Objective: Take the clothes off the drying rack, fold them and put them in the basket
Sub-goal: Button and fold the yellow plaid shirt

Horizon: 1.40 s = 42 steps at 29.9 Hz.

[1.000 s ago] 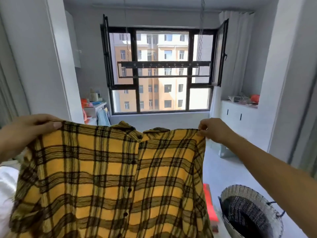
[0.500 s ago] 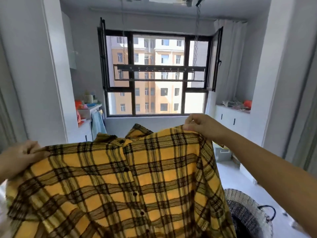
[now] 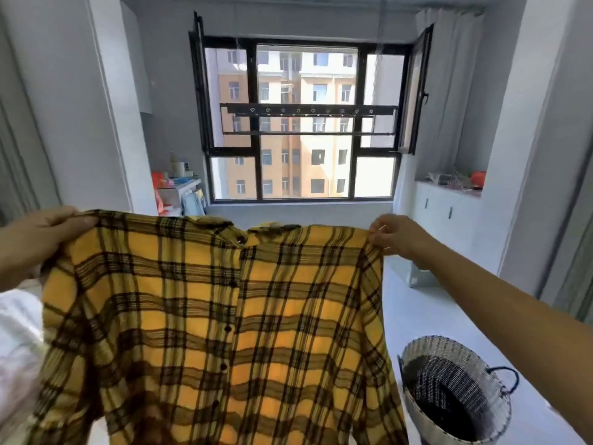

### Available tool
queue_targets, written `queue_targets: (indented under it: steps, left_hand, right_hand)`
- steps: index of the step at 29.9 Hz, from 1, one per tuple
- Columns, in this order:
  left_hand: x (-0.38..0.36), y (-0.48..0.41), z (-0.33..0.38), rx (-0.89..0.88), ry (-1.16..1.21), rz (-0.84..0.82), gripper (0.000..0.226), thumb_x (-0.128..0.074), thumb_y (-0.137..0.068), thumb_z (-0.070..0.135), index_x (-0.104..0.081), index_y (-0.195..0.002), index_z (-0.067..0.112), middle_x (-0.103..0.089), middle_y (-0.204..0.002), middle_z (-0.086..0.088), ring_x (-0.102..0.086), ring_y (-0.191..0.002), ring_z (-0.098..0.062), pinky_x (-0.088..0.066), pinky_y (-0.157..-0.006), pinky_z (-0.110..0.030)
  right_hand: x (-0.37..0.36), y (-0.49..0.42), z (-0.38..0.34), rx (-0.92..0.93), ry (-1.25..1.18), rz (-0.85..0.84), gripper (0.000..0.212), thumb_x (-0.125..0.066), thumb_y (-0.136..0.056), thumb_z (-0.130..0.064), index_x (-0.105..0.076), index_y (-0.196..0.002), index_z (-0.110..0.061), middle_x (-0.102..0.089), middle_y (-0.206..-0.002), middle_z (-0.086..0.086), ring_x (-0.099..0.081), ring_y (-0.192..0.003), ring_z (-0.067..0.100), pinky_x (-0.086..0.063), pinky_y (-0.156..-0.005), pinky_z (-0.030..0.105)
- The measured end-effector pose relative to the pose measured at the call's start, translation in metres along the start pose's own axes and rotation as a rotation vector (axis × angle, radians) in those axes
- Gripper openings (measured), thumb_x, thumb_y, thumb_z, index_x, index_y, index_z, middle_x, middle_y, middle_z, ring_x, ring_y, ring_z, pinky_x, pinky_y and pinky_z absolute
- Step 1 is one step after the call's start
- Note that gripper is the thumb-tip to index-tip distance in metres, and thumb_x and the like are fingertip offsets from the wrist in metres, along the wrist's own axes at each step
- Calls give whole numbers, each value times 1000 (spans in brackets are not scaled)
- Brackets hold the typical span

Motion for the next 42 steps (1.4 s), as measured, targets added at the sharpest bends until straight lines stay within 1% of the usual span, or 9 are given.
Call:
queue_targets:
  steps: [3,7,14,20,27,30,34,39,42]
  left_hand:
    - [-23,29,17,166,83,-184,28,-66,-80,31,-64,-85,3,-57,-70,-16,-59,-52,-18,-49,-47,-22]
    - [-36,59,8,340,180,-307,76,-84,-24,65,-73,-74,10,-69,-70,-8,-67,-59,-16,-55,-52,-25]
    - [-47,85,-34,406,389,-170,19,-49,-93,17,-62,-90,3,-64,-78,-10,-64,-60,-13,-53,-53,-20]
    - [-37,89,-46,347,345,-78,13,-53,-91,12,-55,-79,15,-57,-79,-1,-56,-75,-11,-46,-73,-25]
    - [-67,96,-16,327,502,-295,27,-77,-61,25,-59,-76,12,-64,-62,1,-62,-54,-9,-54,-52,-19]
    - [-91,112,-25,421,462,-546,55,-95,-28,29,-61,-68,9,-63,-59,-4,-62,-50,-11,-53,-47,-19]
    - [-108,135,-60,530,202,-833,75,-94,-39,36,-65,-95,-4,-68,-87,-14,-66,-72,-17,-56,-62,-21]
    - [-81,95,-53,360,339,-476,57,-93,-21,48,-70,-64,18,-67,-67,5,-64,-62,-6,-54,-57,-17]
    - [-73,80,-49,322,525,-357,30,-82,-56,42,-73,-73,20,-69,-71,9,-65,-65,-3,-55,-57,-18]
  right_hand:
    - [9,3,12,-97,-450,138,12,-52,-93,-8,-56,-85,-17,-55,-82,9,-53,-69,18,-46,-61,26]
    - [20,-7,-2,37,-260,294,19,-45,-96,-17,-57,-84,-26,-55,-82,6,-49,-67,16,-41,-52,23]
    - [15,-24,-45,219,-26,189,20,-47,-96,-21,-60,-109,-12,-57,-103,12,-52,-85,22,-45,-70,23]
    - [-12,-13,-16,24,328,-210,38,-78,-69,-38,-64,-82,-6,-63,-87,16,-52,-71,18,-38,-61,25]
    - [24,-14,-10,108,-11,163,16,-77,-73,-27,-62,-69,-23,-55,-63,0,-52,-59,17,-42,-52,27]
    - [30,-11,-5,108,-186,162,53,-80,-32,-65,-67,-69,-29,-59,-71,-1,-55,-63,15,-47,-61,27]
    - [16,-7,-12,152,-250,63,57,-79,-26,-61,-67,-71,-27,-64,-64,-11,-60,-58,-1,-51,-61,11]
    - [25,-1,-22,186,-215,118,54,-78,-33,-60,-70,-75,-27,-67,-67,-10,-60,-63,5,-53,-67,17]
    - [19,-1,-19,133,37,60,42,-76,-69,-33,-67,-103,-10,-61,-92,10,-52,-75,17,-45,-63,28]
Point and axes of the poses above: each hand's wrist, its own y-axis away from the middle knuckle, its own x-axis out of the back of the hand, z = x × y, the point moved 8 cm from there along -y, towards the middle knuckle
